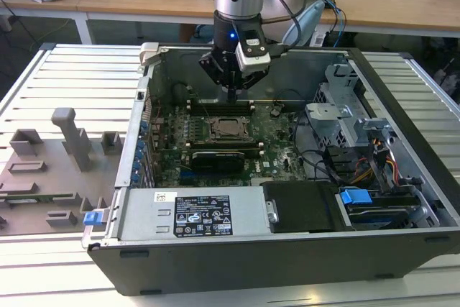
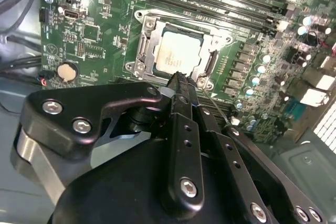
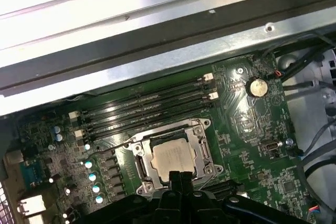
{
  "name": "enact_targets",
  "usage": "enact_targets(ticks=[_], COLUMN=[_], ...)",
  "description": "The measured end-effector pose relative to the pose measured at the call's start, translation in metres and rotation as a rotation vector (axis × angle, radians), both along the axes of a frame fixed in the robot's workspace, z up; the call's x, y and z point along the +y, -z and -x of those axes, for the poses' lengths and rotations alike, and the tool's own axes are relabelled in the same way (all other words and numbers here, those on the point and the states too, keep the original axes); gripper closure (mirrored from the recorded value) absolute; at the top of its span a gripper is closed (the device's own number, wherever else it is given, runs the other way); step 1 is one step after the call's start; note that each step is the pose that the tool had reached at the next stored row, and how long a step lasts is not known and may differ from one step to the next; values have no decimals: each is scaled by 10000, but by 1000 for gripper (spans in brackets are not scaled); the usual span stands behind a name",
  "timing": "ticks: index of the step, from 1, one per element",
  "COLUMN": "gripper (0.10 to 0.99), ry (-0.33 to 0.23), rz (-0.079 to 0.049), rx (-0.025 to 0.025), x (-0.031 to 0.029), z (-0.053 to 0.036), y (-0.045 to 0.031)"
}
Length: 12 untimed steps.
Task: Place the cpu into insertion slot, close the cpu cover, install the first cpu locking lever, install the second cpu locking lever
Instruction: 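Install the first cpu locking lever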
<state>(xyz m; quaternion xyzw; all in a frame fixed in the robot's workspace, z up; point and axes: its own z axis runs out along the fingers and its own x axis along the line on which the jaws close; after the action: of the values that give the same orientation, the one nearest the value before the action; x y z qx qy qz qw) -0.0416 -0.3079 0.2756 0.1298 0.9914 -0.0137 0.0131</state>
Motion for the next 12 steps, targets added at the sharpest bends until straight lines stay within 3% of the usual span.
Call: enact_targets(ticks=[12], gripper=[980], ry=[-1607], rz=[0], rx=[0], x=[0], z=[0], y=[0])
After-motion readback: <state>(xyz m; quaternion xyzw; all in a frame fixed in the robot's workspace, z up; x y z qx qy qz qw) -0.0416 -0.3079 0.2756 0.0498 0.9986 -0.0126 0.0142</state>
